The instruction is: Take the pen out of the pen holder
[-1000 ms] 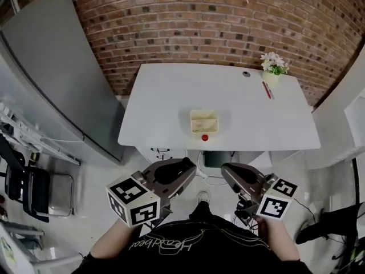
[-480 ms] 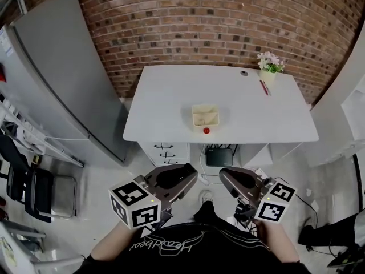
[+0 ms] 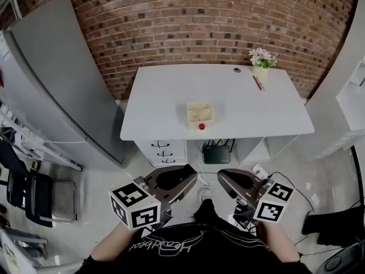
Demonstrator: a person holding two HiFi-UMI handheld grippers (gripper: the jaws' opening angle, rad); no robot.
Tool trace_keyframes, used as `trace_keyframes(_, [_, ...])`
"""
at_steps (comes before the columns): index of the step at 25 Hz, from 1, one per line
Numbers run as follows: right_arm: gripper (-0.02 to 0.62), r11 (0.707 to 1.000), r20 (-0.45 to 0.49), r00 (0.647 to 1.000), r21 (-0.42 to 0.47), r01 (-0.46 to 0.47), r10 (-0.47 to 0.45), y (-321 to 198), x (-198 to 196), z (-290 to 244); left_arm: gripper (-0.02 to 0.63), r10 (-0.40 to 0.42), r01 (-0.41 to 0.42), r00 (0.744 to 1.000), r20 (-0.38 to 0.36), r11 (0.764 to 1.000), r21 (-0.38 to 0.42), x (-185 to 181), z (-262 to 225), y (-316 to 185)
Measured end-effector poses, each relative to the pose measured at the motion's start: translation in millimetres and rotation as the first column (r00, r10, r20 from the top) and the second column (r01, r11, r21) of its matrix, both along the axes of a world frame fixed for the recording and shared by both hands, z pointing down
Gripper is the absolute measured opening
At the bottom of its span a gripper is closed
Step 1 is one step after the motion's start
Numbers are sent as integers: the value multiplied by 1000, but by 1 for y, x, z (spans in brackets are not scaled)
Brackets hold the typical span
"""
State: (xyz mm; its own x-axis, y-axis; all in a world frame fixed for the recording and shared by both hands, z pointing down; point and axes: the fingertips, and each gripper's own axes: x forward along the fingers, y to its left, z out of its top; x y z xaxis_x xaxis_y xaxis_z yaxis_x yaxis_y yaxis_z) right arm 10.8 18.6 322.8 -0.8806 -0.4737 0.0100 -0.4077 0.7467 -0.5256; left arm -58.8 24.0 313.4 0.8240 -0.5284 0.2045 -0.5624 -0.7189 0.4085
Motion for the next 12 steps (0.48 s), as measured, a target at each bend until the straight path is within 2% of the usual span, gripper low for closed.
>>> trace_keyframes(12, [3,1000,-3,1000,-7,-10,10,10,3,4,67,19,-19,1000,4,1000,-8,5,2,8])
